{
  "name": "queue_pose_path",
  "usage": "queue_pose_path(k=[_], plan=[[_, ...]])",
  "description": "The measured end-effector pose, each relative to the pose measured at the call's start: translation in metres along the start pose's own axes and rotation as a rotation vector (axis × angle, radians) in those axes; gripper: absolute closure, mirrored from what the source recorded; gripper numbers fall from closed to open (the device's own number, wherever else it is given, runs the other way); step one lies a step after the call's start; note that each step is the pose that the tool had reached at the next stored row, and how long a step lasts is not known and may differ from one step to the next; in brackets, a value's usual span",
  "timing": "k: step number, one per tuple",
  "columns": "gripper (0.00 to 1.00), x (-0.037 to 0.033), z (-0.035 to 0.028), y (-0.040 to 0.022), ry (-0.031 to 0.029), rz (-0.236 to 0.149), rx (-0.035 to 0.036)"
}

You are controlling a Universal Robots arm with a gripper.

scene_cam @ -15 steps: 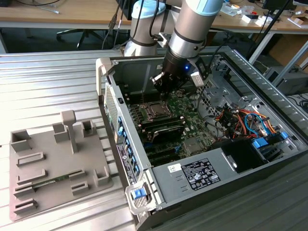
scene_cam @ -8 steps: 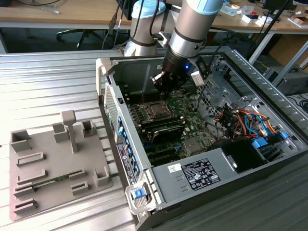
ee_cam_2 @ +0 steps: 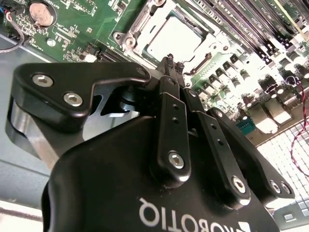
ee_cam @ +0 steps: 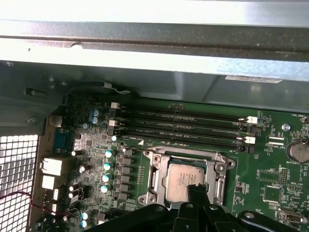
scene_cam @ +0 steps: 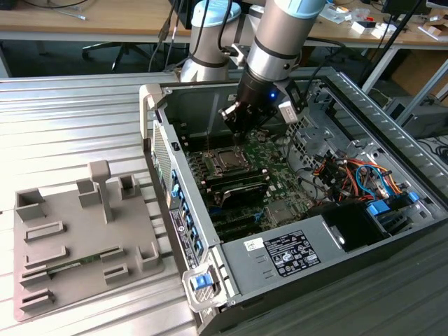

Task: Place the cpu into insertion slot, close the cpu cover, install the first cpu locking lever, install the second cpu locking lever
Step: 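Install the first cpu locking lever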

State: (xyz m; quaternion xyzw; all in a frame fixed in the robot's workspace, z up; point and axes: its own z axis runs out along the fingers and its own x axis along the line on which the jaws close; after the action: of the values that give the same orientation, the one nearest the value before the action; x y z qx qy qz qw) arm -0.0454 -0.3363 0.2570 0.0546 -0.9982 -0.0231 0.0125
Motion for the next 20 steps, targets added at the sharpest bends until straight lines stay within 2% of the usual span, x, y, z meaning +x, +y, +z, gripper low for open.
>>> queue_pose_path(k=[4, 13, 20], plan=[[0.89, 0.0001, -0.0038, 0.0002, -0.0002, 0.0, -0.0014], [0.89, 0.0001, -0.0041, 0.0002, -0.0001, 0.0, -0.0013], [0.89, 0.0075, -0.0039, 0.001, -0.0002, 0.0, -0.0013]])
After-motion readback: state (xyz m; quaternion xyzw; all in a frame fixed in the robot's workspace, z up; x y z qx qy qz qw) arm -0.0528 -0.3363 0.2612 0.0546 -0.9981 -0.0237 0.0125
